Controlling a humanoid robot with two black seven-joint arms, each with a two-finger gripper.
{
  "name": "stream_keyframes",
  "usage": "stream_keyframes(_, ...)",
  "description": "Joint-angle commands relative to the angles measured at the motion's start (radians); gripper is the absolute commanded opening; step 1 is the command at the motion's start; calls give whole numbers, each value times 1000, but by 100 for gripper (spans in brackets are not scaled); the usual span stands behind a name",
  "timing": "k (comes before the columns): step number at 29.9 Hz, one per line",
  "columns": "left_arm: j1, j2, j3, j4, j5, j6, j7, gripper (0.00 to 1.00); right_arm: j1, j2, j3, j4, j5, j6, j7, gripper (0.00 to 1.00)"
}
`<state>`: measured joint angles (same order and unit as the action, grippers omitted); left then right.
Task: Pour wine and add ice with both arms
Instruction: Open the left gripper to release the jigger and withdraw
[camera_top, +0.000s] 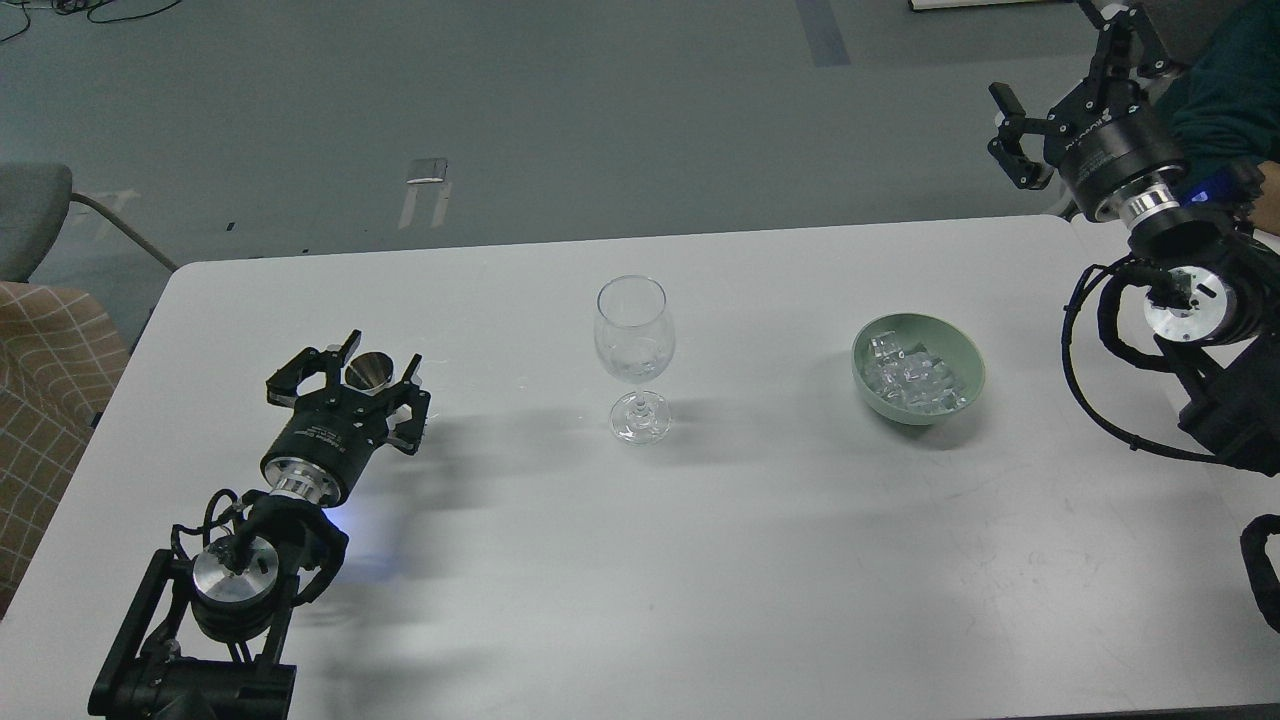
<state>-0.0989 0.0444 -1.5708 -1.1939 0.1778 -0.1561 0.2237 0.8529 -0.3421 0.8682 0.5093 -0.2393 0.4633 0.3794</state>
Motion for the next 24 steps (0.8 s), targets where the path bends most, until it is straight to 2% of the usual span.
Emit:
stream_keyframes(1, -1, 3, -3, -1, -6, 0, 5, 98, 0, 0, 0, 0, 0, 0, -1, 100)
stream_keyframes(12, 8, 12, -6, -12, -12, -11, 16, 98, 0, 0, 2, 0, 0, 0, 1, 100)
stream_keyframes(19, 42, 31, -38, -30, -15, -45, 51, 98, 0, -8, 2, 2, 0, 0, 1, 100)
stream_keyframes(24, 80, 31, -106, -39, -15, -102, 132, 98, 0, -14, 2, 2, 0, 0, -1, 100)
